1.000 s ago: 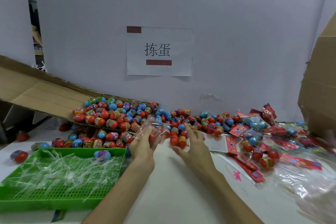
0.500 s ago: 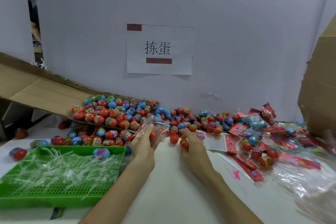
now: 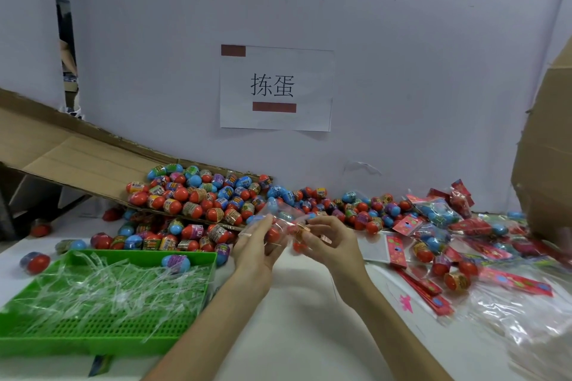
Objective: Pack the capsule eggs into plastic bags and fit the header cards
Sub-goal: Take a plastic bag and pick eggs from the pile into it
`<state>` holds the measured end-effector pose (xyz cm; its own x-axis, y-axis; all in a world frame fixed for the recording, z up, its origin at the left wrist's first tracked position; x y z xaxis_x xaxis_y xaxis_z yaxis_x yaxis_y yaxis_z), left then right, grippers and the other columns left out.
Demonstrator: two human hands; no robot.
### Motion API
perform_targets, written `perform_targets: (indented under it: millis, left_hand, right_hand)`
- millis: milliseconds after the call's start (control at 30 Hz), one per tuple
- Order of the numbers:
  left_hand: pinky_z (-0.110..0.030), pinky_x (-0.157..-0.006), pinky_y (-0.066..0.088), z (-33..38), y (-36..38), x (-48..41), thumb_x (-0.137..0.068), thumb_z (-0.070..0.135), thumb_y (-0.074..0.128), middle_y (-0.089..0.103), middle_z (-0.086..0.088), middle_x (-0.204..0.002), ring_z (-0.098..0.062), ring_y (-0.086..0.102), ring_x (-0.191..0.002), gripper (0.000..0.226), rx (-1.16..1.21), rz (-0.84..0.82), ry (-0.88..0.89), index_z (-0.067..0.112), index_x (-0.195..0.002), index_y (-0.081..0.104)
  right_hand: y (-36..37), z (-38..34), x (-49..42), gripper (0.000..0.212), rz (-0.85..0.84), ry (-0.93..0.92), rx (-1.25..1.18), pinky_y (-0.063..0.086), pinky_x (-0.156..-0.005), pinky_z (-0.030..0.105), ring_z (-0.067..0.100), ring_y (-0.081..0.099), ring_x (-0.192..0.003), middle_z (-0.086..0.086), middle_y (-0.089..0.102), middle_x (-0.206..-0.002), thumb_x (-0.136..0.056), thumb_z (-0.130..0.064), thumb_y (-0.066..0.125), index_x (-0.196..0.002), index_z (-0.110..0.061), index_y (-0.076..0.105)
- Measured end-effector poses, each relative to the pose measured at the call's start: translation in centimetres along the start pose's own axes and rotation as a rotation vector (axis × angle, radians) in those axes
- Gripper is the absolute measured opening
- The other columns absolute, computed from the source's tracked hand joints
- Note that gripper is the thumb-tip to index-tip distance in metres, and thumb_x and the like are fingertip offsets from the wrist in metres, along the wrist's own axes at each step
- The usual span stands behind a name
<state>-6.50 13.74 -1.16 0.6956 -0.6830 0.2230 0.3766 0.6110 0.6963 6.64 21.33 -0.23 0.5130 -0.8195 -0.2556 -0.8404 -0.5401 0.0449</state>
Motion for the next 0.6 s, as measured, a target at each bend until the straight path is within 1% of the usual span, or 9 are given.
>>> perform_targets:
  millis: [67, 133, 233, 300, 367, 400, 500, 567, 600]
  left_hand:
    - [-0.034, -0.069, 0.065, -0.2, 0.1, 0.3, -0.094, 0.013, 0.074, 0.079, -0.018, -0.102, -0.025, 0.078, -0.087, 0.027, -0.053, -0.078, 0.003, 0.003, -0.12, 0.071]
    - [-0.031, -0.065, 0.064, -0.5, 0.4, 0.7, -0.096, 0.014, 0.071, 0.079, -0.016, -0.1, -0.023, 0.079, -0.083, 0.027, -0.098, -0.155, -0.001, 0.006, -0.121, 0.071]
    - [-0.036, -0.075, 0.066, -0.7, 0.7, 1.0, -0.098, 0.016, 0.068, 0.079, -0.016, -0.105, -0.028, 0.078, -0.092, 0.024, -0.152, -0.245, -0.004, 0.012, -0.122, 0.071]
    - [-0.041, -0.086, 0.064, -0.8, 0.8, 1.2, -0.099, 0.015, 0.067, 0.077, -0.019, -0.11, -0.033, 0.076, -0.103, 0.025, -0.165, -0.296, -0.021, 0.011, -0.123, 0.07]
    - [-0.045, -0.092, 0.061, -1.1, 0.8, 1.2, -0.098, 0.012, 0.067, 0.076, -0.022, -0.114, -0.037, 0.073, -0.109, 0.027, -0.164, -0.307, -0.048, 0.006, -0.124, 0.07]
    - [-0.045, -0.092, 0.061, -1.1, 0.7, 1.1, -0.097, 0.011, 0.068, 0.075, -0.023, -0.114, -0.037, 0.073, -0.109, 0.027, -0.16, -0.3, -0.06, 0.005, -0.124, 0.07]
    - [-0.042, -0.079, 0.066, -1.0, 0.4, 0.7, -0.096, 0.007, 0.068, 0.076, -0.023, -0.112, -0.035, 0.077, -0.099, 0.028, -0.114, -0.28, -0.073, 0.007, -0.123, 0.069]
    - [-0.034, -0.069, 0.065, -0.6, 0.2, 0.5, -0.095, 0.006, 0.068, 0.077, -0.02, -0.108, -0.029, 0.078, -0.093, 0.027, -0.095, -0.248, -0.073, 0.005, -0.122, 0.069]
    - [-0.032, -0.067, 0.064, -0.5, 0.1, 0.3, -0.095, 0.006, 0.069, 0.078, -0.019, -0.107, -0.027, 0.079, -0.091, 0.026, -0.091, -0.228, -0.072, 0.004, -0.121, 0.07]
  right_hand:
    - [-0.2, 0.2, 0.0, 0.019, 0.026, 0.001, -0.046, 0.062, -0.085, 0.043, 0.03, 0.074, -0.095, 0.01, 0.074, -0.101, -0.087, -0.011, 0.079, -0.105, -0.01, 0.071]
    - [-0.4, 0.1, 0.1, 0.014, 0.054, -0.009, -0.08, 0.063, -0.083, 0.041, 0.03, 0.074, -0.094, 0.01, 0.074, -0.098, -0.086, -0.014, 0.081, -0.097, -0.012, 0.073]
    - [-0.4, -0.2, 0.5, 0.009, 0.13, -0.067, -0.017, 0.06, -0.071, 0.026, 0.016, 0.073, -0.085, 0.001, 0.075, -0.09, -0.08, -0.033, 0.083, -0.085, -0.028, 0.076]
    - [-0.3, -0.3, 0.8, 0.004, 0.163, -0.09, 0.025, 0.056, -0.065, 0.019, 0.007, 0.069, -0.079, -0.005, 0.075, -0.087, -0.083, -0.034, 0.08, -0.081, -0.037, 0.078]
    - [0.0, -0.1, 0.9, 0.021, 0.133, -0.091, 0.053, 0.053, -0.062, 0.017, 0.003, 0.065, -0.072, -0.009, 0.075, -0.087, -0.091, -0.024, 0.074, -0.081, -0.042, 0.079]
    - [0.1, 0.0, 0.9, 0.029, 0.091, -0.08, 0.064, 0.052, -0.061, 0.018, 0.001, 0.062, -0.071, -0.01, 0.075, -0.089, -0.096, -0.02, 0.069, -0.084, -0.043, 0.08]
    - [0.9, 0.0, 1.1, 0.046, -0.057, -0.047, 0.077, 0.051, -0.064, 0.019, 0.0, 0.061, -0.076, -0.008, 0.07, -0.104, -0.102, -0.008, 0.055, -0.095, -0.046, 0.079]
    - [1.1, -0.1, 1.0, 0.052, -0.114, -0.044, 0.136, 0.051, -0.069, 0.017, -0.004, 0.061, -0.086, -0.018, 0.069, -0.11, -0.104, -0.004, 0.048, -0.105, -0.05, 0.074]
    - [1.2, -0.1, 1.1, 0.054, -0.135, -0.046, 0.162, 0.051, -0.07, 0.015, -0.006, 0.061, -0.088, -0.024, 0.07, -0.109, -0.104, -0.004, 0.046, -0.109, -0.052, 0.071]
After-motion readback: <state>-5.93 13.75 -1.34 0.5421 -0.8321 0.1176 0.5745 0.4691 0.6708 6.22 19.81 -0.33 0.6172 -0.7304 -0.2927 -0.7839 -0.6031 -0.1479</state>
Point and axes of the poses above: each hand's wrist, its own x-axis away from the middle knuckle, its own y-axis out of the palm, z = x × y, the point moved 2 cm from there along -x, towards the middle knuckle
